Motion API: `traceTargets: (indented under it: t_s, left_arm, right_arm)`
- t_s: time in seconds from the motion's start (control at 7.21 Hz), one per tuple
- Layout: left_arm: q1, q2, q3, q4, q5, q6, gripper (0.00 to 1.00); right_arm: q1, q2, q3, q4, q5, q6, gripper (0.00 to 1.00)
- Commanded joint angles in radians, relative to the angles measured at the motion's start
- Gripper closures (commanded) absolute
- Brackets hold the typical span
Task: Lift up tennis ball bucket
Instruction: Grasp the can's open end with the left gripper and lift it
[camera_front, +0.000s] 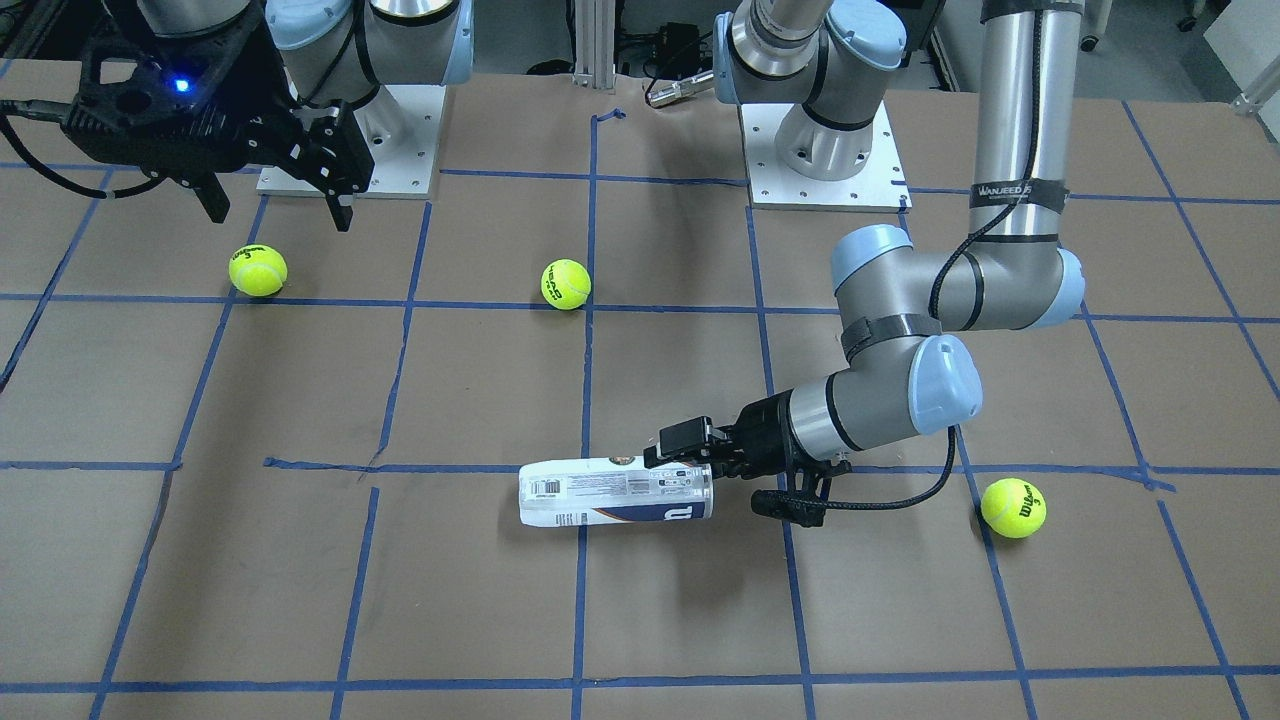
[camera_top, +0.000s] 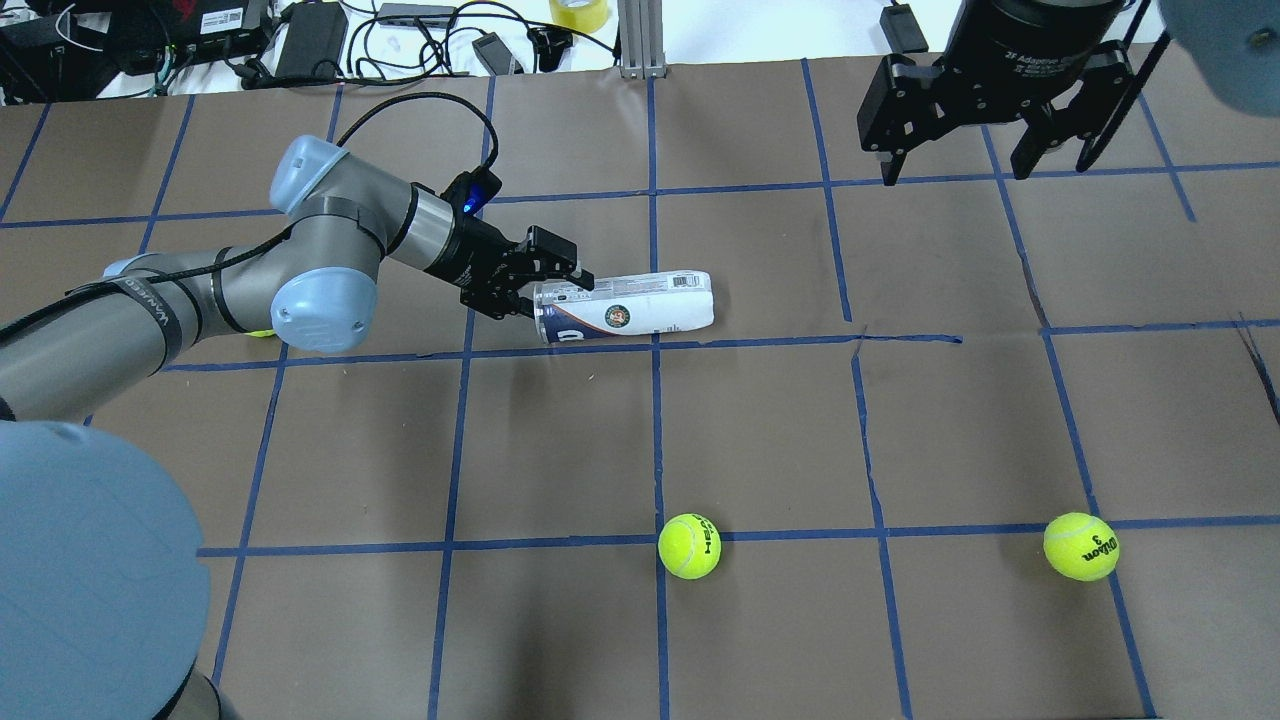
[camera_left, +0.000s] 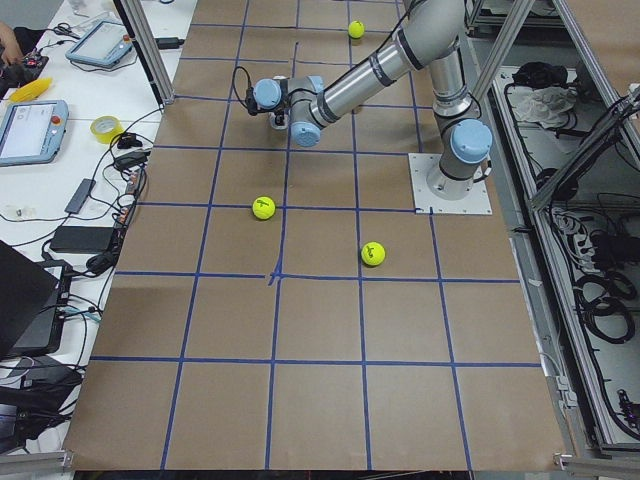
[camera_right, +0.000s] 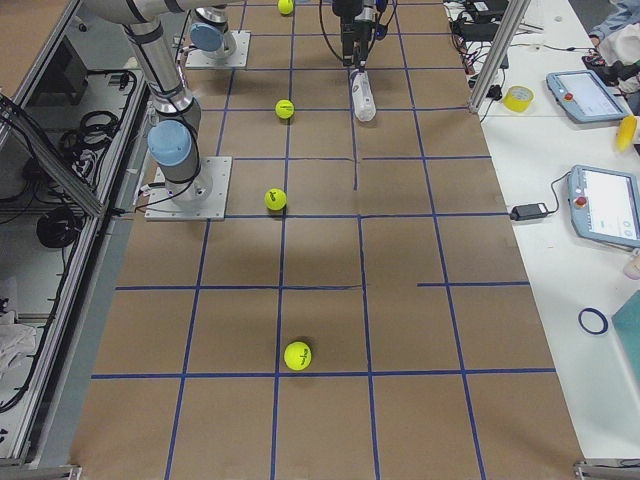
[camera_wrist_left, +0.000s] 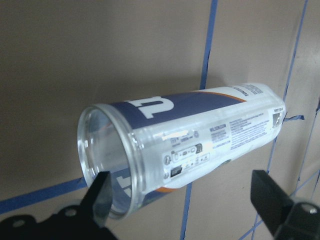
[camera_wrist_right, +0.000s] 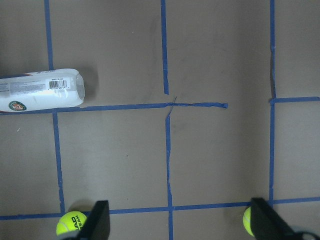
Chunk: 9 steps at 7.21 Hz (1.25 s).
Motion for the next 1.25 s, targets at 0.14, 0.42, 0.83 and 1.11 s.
traceTargets:
  t_s: [0.14, 0.42, 0.83, 1.11]
  left_arm:
    - [-0.011, -0.017, 0.007, 0.039, 0.004, -0.015, 1.0]
    - [-0.025, 0.002, 0.082, 0.036, 0.01, -0.221, 1.0]
    - [-0.046, 0.046, 0.289, -0.117, 0.129, -0.356, 1.0]
    - [-0.069, 0.058, 0.493, -0.338, 0.333, -0.327, 1.0]
  right_arm:
    - [-0.001, -0.011, 0.008, -0.001, 0.0, 0.001, 0.0]
    - [-0.001, -0.031, 0.031, 0.005, -0.002, 0.001, 0.0]
    - [-0.001, -0.045, 0.051, 0.002, -0.002, 0.001, 0.0]
    - [-0.001, -0.045, 0.051, -0.027, -0.003, 0.001, 0.0]
